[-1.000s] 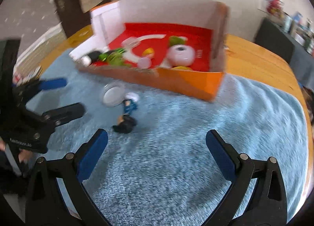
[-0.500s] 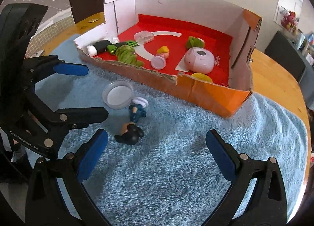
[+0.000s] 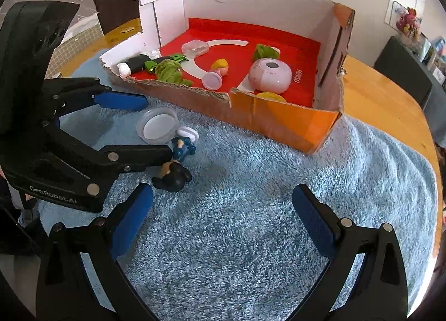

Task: Organize objects
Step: 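Move left tool to the clear round lid while right tool approaches the figurines, then grasp the clear round lid with left tool while right tool grasps the figurine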

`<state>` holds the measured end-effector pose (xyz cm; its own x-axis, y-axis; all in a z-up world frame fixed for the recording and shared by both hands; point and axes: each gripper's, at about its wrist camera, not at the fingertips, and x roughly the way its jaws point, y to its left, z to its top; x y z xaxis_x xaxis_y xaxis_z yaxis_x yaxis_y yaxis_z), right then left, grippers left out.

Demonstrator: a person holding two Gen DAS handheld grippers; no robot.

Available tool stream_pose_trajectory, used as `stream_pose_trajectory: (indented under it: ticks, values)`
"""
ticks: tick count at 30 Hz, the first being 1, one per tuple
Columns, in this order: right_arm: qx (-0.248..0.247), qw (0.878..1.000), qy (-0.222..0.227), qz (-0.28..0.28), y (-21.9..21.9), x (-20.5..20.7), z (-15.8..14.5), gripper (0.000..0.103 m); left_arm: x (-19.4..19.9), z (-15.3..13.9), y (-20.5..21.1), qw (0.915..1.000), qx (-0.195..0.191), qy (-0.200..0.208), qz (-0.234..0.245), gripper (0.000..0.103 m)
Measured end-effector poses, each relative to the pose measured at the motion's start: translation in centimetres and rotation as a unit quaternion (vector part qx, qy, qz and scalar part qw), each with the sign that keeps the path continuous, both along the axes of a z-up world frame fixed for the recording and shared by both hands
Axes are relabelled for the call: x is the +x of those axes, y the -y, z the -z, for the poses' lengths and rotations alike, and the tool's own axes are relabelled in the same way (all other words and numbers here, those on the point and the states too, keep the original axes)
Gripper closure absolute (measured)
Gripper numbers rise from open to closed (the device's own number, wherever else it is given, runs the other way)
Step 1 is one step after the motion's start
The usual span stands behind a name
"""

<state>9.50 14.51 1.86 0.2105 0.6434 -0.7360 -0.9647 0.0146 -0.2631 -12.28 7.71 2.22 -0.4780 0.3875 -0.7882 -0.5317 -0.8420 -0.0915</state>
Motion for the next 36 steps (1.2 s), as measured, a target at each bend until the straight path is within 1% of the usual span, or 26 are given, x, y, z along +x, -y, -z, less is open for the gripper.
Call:
stream_pose_trajectory:
  ticks: [1, 2, 4, 6, 15, 21, 27, 29, 32, 33, 34, 35, 36]
  values:
    - [0.001, 1.0, -0.003, 0.001, 0.1, 0.1, 0.0, 0.001, 0.0, 0.0, 0.0, 1.0, -0.001, -0.002, -0.002, 0.044]
    - [0.0, 1.0, -0.006, 0.001, 0.1, 0.2, 0.0, 0.001, 0.0, 0.0, 0.1, 1.0, -0.003, -0.004, -0.004, 0.046]
    - [0.0, 1.0, -0.009, 0.002, 0.1, 0.3, 0.0, 0.001, 0.0, 0.0, 0.3, 1.0, -0.002, -0.005, -0.007, 0.056]
    - [0.0, 1.0, -0.01, 0.0, 0.1, 0.2, 0.0, 0.001, 0.0, 0.0, 0.6, 0.9999, 0.0, -0.003, -0.01, 0.06]
    - [0.006, 1.0, -0.015, -0.007, -0.1, -0.9, -0.2, 0.001, 1.5, -0.7, 2.5, 0.9997, 0.011, -0.004, -0.023, 0.06]
    - [0.005, 1.0, -0.018, -0.007, -0.2, -2.1, 0.2, 0.001, 2.8, -0.9, 4.6, 0.9991, 0.011, -0.008, -0.04, 0.06]
    - [0.008, 1.0, -0.019, -0.003, 0.2, -3.2, 0.4, 0.001, 3.5, -0.4, 5.4, 0.9989, 0.004, -0.008, -0.045, 0.06]
    - [0.009, 1.0, -0.018, 0.001, 0.3, -3.3, 0.5, 0.001, 3.5, 0.0, 5.4, 0.9987, -0.003, -0.008, -0.05, 0.06]
    - [0.01, 1.0, -0.021, 0.007, 0.5, -3.3, 0.7, 0.001, 3.8, 0.0, 5.5, 0.9986, -0.001, -0.011, -0.052, 0.059]
    - [0.01, 1.0, -0.023, 0.01, 0.5, -3.3, 0.7, 0.001, 3.8, 0.0, 5.5, 0.9986, 0.002, -0.01, -0.052, 0.054]
    - [0.009, 1.0, -0.024, 0.012, 0.4, -3.3, 0.7, 0.001, 3.9, 0.0, 5.6, 0.9986, 0.003, -0.011, -0.052, 0.047]
    - [0.009, 1.0, -0.025, 0.013, 0.4, -3.2, 0.8, 0.001, 4.0, 0.0, 5.7, 0.9985, 0.005, -0.012, -0.053, 0.044]
    - [0.01, 1.0, -0.025, 0.015, 0.3, -3.2, 0.7, 0.001, 4.1, -0.1, 5.8, 0.9983, 0.006, -0.012, -0.056, 0.037]
